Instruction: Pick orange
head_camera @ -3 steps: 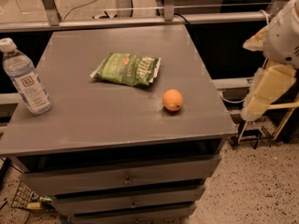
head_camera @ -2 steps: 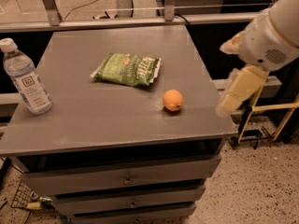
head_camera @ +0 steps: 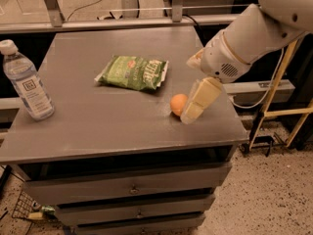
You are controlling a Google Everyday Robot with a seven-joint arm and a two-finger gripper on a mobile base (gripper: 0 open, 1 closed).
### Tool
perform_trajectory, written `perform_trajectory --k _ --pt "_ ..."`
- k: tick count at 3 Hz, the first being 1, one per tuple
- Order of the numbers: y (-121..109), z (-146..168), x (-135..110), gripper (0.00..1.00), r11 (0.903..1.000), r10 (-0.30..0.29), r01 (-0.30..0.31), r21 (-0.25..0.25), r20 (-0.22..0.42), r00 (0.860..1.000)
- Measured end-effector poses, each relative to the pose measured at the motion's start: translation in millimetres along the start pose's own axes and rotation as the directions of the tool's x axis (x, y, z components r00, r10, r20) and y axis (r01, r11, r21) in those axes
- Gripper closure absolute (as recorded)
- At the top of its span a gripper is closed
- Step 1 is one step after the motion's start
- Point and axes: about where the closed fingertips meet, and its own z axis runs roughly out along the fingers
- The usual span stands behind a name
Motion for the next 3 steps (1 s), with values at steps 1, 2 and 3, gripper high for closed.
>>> perform_trajectory --k 1,2,3 --pt "-4.2 25.7 -3.3 0.00 0.9998 0.018 -0.018 -0.010 -0.001 1.000" --pt "-11.3 44.0 6.4 0.00 0.9975 0.070 -0.070 -0.009 0.023 0.997" --pt "-14.9 59.3 17.5 0.00 0.9927 0.120 -0.120 -0.017 0.050 0.991"
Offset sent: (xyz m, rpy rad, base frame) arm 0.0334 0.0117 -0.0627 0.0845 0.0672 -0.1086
